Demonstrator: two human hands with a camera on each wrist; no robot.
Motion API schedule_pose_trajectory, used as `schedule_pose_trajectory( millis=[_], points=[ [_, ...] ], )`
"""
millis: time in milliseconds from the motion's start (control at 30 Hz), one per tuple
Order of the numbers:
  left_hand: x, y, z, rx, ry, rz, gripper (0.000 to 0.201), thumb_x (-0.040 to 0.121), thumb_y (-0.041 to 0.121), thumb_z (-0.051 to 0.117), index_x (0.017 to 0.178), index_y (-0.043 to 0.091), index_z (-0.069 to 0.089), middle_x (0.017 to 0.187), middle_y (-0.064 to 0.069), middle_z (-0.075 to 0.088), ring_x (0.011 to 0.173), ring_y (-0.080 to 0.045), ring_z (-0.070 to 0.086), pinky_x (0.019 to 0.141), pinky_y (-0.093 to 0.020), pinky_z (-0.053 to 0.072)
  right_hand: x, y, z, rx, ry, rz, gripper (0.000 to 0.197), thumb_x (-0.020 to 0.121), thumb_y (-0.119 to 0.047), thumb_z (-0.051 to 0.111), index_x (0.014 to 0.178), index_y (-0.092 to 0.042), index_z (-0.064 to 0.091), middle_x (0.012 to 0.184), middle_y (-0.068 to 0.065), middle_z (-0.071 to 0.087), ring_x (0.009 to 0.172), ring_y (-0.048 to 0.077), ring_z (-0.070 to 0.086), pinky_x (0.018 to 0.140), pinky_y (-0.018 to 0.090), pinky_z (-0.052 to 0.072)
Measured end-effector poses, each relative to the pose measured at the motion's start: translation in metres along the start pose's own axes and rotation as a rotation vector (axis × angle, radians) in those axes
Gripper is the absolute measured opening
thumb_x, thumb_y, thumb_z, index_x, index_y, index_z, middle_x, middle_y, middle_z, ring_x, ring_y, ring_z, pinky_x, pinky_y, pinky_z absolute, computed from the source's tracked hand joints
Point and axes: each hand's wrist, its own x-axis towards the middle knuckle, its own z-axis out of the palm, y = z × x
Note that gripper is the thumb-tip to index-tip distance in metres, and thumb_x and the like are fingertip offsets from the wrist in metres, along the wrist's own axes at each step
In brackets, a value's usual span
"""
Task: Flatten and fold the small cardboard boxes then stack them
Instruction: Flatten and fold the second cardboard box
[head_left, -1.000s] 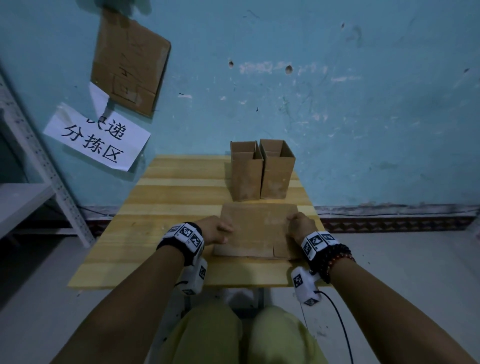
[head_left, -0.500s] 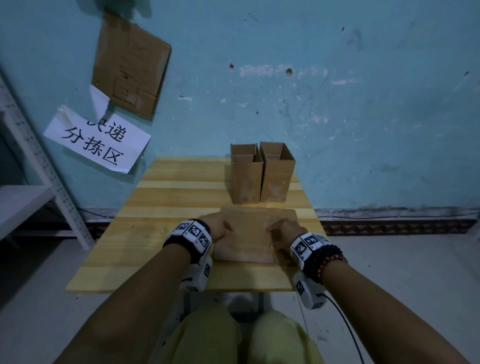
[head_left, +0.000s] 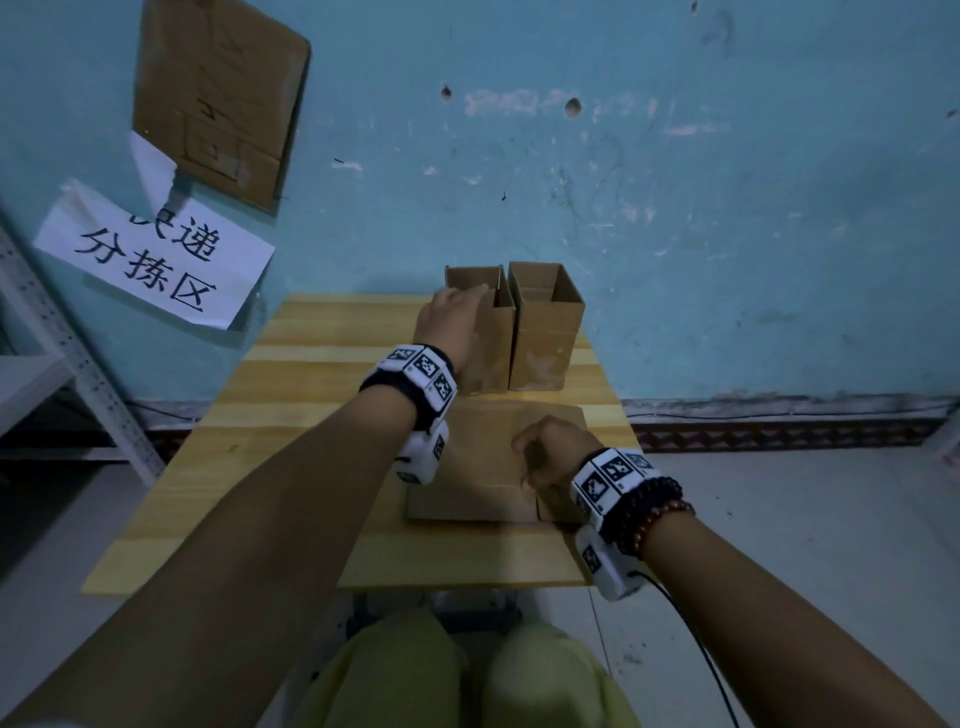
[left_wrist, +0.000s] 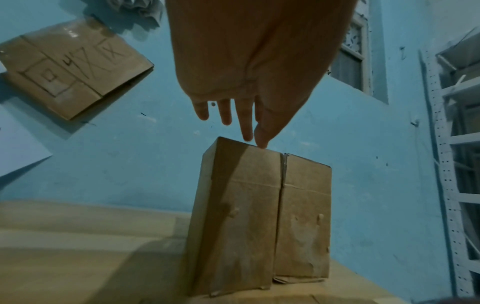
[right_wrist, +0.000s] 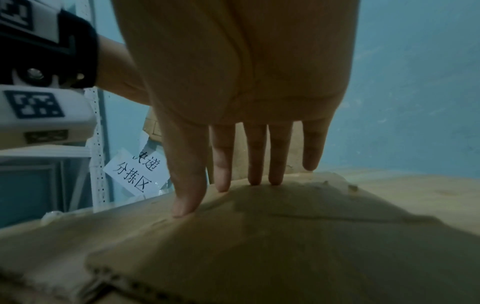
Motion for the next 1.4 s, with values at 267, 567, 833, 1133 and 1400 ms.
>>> schedule_pose_trajectory(
  millis=[267, 567, 833, 1133, 1400],
  points=[
    [0.012, -0.009, 0.005, 0.043, -0.007, -0.042, 0.037, 0.091, 0.002, 0.050, 0.127, 0.009, 0.055, 0.133, -0.015, 0.047, 0.125, -0.030, 0.043, 0.106, -0.038, 0.037, 0.000, 0.005, 0.010, 0.054, 0.029, -0.013, 0.058, 0.071, -0.019, 0.078, 0.124, -0.023, 0.055, 0.136, 0.004, 0.042, 0.130, 0.023, 0.037, 0.109, 0.035, 0.035],
    [0.001, -0.009, -0.016, 0.174, 0.101, -0.148, 0.020, 0.089, 0.005, 0.042, 0.090, 0.017, 0.057, 0.093, -0.002, 0.066, 0.103, -0.024, 0.057, 0.108, -0.039, 0.021, -0.004, 0.007, 0.013, 0.115, 0.056, -0.008, 0.057, 0.070, -0.017, 0.079, 0.123, -0.022, 0.057, 0.136, 0.005, 0.042, 0.129, 0.023, 0.038, 0.109, 0.031, 0.034],
    [-0.005, -0.013, -0.032, 0.282, -0.133, 0.049, 0.052, 0.088, 0.022, 0.061, 0.136, 0.018, 0.040, 0.138, -0.008, 0.049, 0.128, -0.027, 0.044, 0.108, -0.040, 0.025, -0.006, 0.004, 0.013, 0.131, 0.042, 0.001, 0.058, 0.072, -0.013, 0.078, 0.126, -0.018, 0.056, 0.139, 0.007, 0.042, 0.130, 0.024, 0.040, 0.106, 0.029, 0.035],
    [0.001, -0.018, -0.011, 0.401, -0.094, -0.027, 0.037, 0.089, 0.022, 0.059, 0.120, 0.003, 0.057, 0.132, -0.017, 0.041, 0.123, -0.035, 0.036, 0.099, -0.040, 0.035, -0.005, 0.007, 0.014, 0.167, 0.038, 0.001, 0.058, 0.073, -0.014, 0.077, 0.126, -0.019, 0.056, 0.140, 0.004, 0.044, 0.130, 0.023, 0.040, 0.106, 0.028, 0.034],
    [0.001, -0.020, -0.025, 0.230, 0.288, -0.045, 0.021, 0.094, 0.027, 0.050, 0.099, 0.010, 0.061, 0.110, -0.012, 0.062, 0.122, -0.025, 0.044, 0.117, -0.037, 0.009, 0.001, 0.011, 0.020, 0.212, 0.061, -0.013, 0.058, 0.069, -0.012, 0.080, 0.123, -0.017, 0.059, 0.137, 0.006, 0.045, 0.129, 0.024, 0.041, 0.107, 0.029, 0.035]
  ],
)
